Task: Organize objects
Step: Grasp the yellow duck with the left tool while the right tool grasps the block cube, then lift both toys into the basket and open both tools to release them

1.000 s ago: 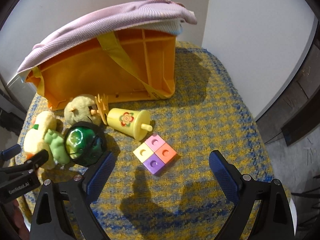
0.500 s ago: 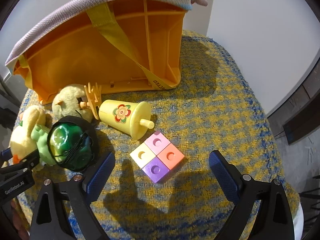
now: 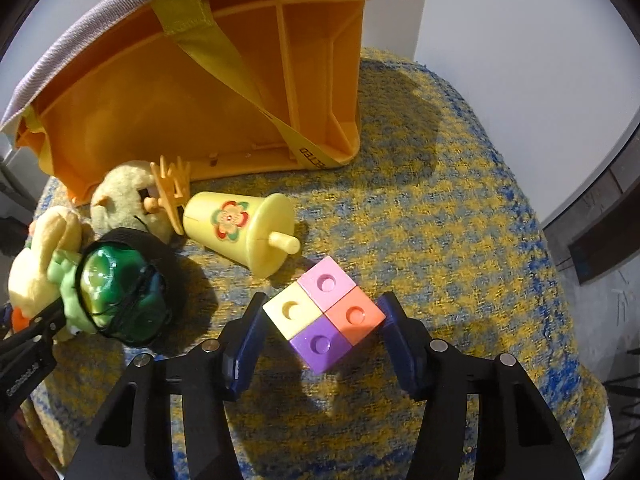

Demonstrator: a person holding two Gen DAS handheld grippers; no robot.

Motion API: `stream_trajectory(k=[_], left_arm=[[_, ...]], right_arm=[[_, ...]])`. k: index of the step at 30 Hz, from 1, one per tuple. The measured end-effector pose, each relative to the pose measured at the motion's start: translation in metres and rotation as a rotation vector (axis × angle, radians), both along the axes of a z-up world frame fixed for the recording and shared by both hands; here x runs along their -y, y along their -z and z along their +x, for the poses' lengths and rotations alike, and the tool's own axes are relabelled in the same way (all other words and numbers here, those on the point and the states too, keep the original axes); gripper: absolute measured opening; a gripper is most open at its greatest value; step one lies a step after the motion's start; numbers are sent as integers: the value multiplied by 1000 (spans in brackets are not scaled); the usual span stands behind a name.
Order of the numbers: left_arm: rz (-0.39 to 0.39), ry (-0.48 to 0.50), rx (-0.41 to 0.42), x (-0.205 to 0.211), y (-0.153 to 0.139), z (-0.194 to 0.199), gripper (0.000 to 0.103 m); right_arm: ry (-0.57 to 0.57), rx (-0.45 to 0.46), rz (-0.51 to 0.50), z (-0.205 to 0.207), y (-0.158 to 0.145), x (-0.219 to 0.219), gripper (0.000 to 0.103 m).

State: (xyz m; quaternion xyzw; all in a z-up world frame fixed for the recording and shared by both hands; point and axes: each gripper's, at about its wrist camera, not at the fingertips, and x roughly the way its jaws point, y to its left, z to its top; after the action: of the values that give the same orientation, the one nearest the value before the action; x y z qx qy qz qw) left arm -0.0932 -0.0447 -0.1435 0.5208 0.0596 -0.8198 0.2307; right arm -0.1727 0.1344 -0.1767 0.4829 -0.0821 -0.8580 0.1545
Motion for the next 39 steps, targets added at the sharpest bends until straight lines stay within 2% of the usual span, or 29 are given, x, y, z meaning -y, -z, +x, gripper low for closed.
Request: stream_trajectory(k=[10,24,39], left_arm=[[-22,6,-36,2,-22,10,59],[-54,19,-117,-4,-84,18,59],[-131,75,-243,-5,-152,-7,59]], right_arm=[[9,-52,-14,13,-23,-6,56],[24,-168,-41,32,-83,-21,56],[49,-296,-79,14,-151,-32,56]])
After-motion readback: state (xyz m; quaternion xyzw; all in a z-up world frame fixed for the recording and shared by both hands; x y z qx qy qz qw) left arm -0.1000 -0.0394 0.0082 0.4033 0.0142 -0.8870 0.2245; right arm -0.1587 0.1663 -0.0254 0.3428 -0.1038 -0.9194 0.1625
